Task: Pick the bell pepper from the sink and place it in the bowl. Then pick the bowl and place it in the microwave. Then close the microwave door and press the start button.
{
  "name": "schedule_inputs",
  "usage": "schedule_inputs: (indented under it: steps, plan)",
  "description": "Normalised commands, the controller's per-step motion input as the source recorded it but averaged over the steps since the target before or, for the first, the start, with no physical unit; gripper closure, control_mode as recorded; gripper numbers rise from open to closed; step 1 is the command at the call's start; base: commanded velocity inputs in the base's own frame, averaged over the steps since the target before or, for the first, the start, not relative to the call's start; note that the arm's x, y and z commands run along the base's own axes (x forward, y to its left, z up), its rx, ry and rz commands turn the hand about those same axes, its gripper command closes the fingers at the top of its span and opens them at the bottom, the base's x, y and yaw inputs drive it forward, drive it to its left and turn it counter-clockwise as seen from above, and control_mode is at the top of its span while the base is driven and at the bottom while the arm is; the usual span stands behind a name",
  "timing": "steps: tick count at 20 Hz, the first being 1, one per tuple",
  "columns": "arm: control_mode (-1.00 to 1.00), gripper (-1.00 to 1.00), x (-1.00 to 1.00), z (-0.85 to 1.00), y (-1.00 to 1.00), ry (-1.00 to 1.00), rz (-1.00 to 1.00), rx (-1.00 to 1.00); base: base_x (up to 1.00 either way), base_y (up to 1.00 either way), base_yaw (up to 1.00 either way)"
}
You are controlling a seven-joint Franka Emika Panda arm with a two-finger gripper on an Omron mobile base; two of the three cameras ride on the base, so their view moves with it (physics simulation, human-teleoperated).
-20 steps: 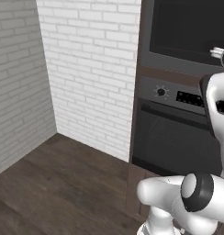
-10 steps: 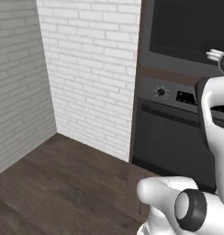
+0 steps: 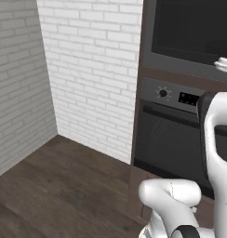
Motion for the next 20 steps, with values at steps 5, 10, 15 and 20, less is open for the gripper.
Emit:
schedule_inputs:
  steps: [5, 10, 15, 20]
  plan:
    - [-1.00, 1.00, -0.72, -0.01, 0.00, -0.01, 0.01, -0.04, 0.00, 0.00, 0.00]
    - [-1.00, 1.00, -0.35, 0.00, 0.00, 0.05, 0.04, -0.04, 0.00, 0.00, 0.00]
    - [-1.00, 1.00, -0.22, 0.00, 0.00, 0.05, 0.07, 0.00, 0.00, 0.00, 0.00]
    - [-1.00, 1.00, -0.05, 0.04, -0.13, 0.00, 0.01, 0.00, 0.00, 0.00, 0.00]
